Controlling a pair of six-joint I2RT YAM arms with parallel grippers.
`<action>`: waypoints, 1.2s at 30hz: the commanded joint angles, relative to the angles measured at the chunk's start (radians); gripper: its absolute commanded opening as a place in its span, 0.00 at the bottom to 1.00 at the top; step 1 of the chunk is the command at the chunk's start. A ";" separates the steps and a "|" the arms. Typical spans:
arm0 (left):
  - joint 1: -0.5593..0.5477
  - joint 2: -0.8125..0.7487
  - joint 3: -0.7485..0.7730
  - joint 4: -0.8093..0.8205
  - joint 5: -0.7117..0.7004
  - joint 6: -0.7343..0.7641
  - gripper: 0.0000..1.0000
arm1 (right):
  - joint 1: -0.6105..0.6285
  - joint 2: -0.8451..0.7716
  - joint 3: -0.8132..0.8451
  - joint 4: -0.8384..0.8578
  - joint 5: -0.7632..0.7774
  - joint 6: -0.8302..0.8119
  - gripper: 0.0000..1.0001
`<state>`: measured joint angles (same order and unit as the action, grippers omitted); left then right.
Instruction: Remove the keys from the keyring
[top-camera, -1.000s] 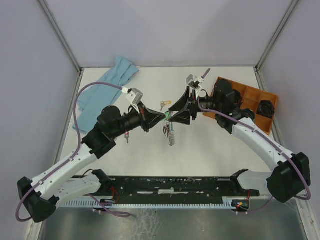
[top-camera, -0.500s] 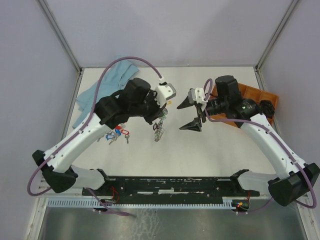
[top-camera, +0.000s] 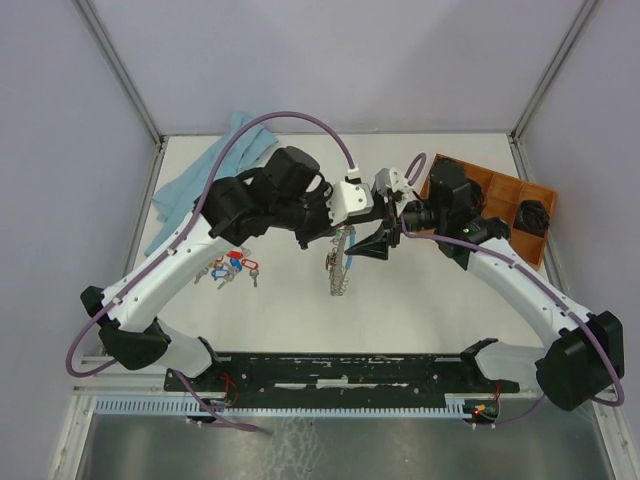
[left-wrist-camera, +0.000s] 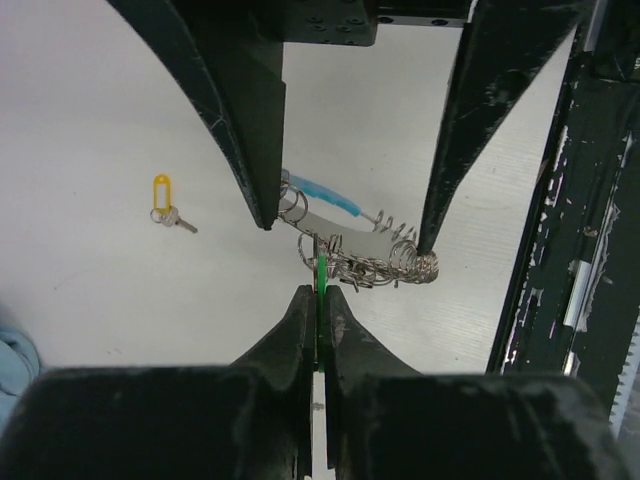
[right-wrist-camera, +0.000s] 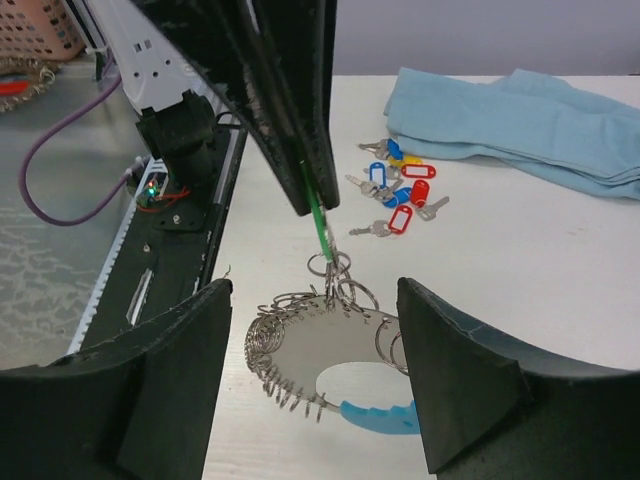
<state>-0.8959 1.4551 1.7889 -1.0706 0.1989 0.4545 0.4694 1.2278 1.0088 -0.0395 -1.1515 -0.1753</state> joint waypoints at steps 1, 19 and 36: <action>-0.012 -0.006 0.044 0.019 0.062 0.061 0.03 | 0.016 -0.005 -0.029 0.327 -0.025 0.264 0.73; -0.024 0.003 0.073 0.020 0.097 0.053 0.03 | 0.068 -0.010 0.033 0.022 -0.009 0.005 0.50; -0.030 0.019 0.078 0.021 0.123 0.037 0.03 | 0.073 -0.021 0.027 0.129 0.000 0.151 0.47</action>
<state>-0.9180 1.4761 1.8172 -1.0977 0.2916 0.4751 0.5369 1.2278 0.9981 0.0296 -1.1496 -0.0616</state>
